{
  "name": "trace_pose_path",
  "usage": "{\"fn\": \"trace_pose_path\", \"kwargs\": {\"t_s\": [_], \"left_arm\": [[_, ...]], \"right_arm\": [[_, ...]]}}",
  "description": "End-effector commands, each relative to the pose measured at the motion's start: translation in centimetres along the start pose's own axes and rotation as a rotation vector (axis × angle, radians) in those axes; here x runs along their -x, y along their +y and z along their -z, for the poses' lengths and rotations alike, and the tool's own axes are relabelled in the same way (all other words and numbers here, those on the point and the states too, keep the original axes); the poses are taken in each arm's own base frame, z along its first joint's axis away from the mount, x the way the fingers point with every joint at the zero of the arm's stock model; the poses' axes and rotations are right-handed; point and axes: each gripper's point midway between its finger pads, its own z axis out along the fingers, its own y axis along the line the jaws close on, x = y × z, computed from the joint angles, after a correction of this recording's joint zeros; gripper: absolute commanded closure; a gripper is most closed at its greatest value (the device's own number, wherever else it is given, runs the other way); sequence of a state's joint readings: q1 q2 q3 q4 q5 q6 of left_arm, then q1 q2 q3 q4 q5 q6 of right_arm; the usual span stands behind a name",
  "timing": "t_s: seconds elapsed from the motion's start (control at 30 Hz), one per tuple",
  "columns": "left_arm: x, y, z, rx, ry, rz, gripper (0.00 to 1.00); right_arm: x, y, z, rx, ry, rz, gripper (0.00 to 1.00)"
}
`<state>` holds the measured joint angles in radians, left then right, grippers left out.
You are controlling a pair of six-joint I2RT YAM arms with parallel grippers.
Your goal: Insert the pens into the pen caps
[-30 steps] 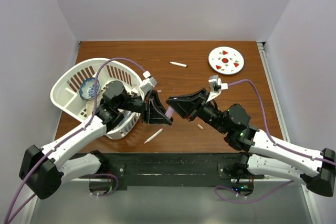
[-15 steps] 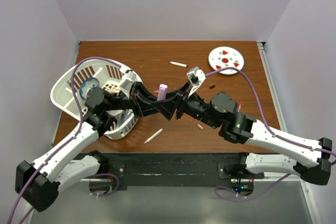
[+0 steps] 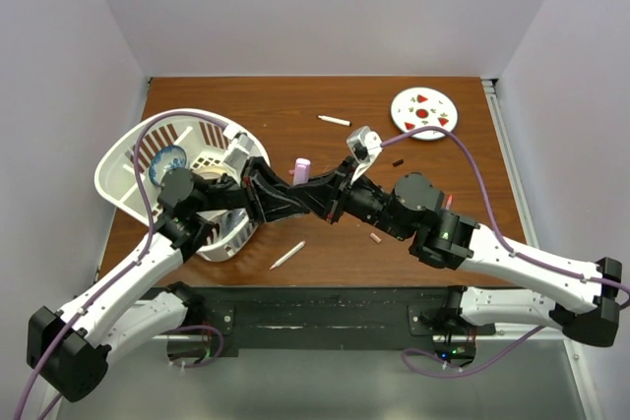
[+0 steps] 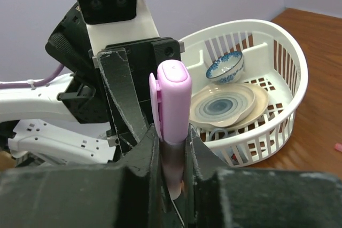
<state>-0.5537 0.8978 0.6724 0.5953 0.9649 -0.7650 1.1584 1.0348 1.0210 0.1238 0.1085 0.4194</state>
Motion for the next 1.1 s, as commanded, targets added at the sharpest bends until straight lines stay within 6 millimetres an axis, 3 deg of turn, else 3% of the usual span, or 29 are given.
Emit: {"fn": "trace_pose_path", "kwargs": {"t_s": [0.0,0.1,0.13,0.17,0.23,0.27,0.33,0.37,0.4,0.57,0.63,0.67,0.73,0.77,0.87,0.93,0.97,1.0,1.07], "left_arm": [[1.4,0.1,-0.2,0.009,-0.050,-0.129,0.85],[1.0,0.9,-0.3,0.035,-0.037,-0.110,0.62],[0.9,1.5,-0.2,0.066,-0.030,-0.091,0.50],[0.8,1.8,-0.2,0.085,-0.025,-0.086,0.45],[0.5,3.1,-0.1,0.151,-0.002,-0.084,0.24],[0.4,3.5,0.1,0.175,0.004,-0.084,0.19],[0.4,4.5,0.3,0.230,0.011,-0.110,0.09],[-0.2,5.0,0.5,0.258,0.034,-0.082,0.08],[-0.3,5.3,0.6,0.270,0.043,-0.089,0.02],[0.0,7.9,2.3,0.486,0.115,-0.102,0.00],[0.9,8.7,3.4,0.585,0.107,-0.134,0.00],[1.0,9.0,3.8,0.611,0.103,-0.147,0.00],[1.3,9.3,4.7,0.666,0.086,-0.172,0.00],[1.4,9.4,5.0,0.684,0.079,-0.179,0.00],[1.6,9.8,6.3,0.756,0.035,-0.211,0.00],[2.0,9.8,7.4,0.805,0.006,-0.236,0.00],[2.2,9.7,7.7,0.820,-0.007,-0.243,0.00],[2.1,9.8,8.1,0.836,-0.012,-0.249,0.00],[2.8,9.4,8.6,0.851,-0.047,-0.279,0.00]], "right_arm": [[0.9,-0.4,-0.4,-0.045,-0.029,-0.025,1.00],[1.8,-0.9,-0.5,-0.075,-0.048,0.005,1.00],[2.3,-1.5,-0.5,-0.106,-0.057,0.028,1.00],[2.1,-2.4,-0.3,-0.149,-0.037,0.050,1.00],[3.9,-4.0,-0.1,-0.233,-0.062,0.105,1.00],[3.4,-5.5,0.3,-0.289,-0.027,0.126,1.00],[4.4,-8.9,0.9,-0.363,-0.030,0.107,1.00],[3.0,-9.7,0.9,-0.325,0.020,0.080,1.00],[3.5,-12.7,1.7,-0.389,0.002,0.043,1.00],[-0.8,-21.6,4.5,-0.612,0.129,0.018,1.00],[-2.5,-23.7,4.7,-0.647,0.181,0.006,1.00],[-4.1,-25.9,5.0,-0.694,0.231,-0.011,1.00],[-5.9,-28.1,5.2,-0.739,0.289,-0.031,1.00],[-8.0,-30.3,5.4,-0.788,0.345,-0.057,1.00],[-9.9,-33.5,5.5,-0.859,0.406,-0.109,1.00],[-13.3,-35.7,5.7,-0.915,0.515,-0.153,1.00],[-13.1,-36.3,5.3,-0.926,0.516,-0.159,1.00],[-14.8,-37.2,5.4,-0.953,0.557,-0.179,1.00],[-15.2,-38.2,5.3,-0.991,0.561,-0.182,1.00]]}}
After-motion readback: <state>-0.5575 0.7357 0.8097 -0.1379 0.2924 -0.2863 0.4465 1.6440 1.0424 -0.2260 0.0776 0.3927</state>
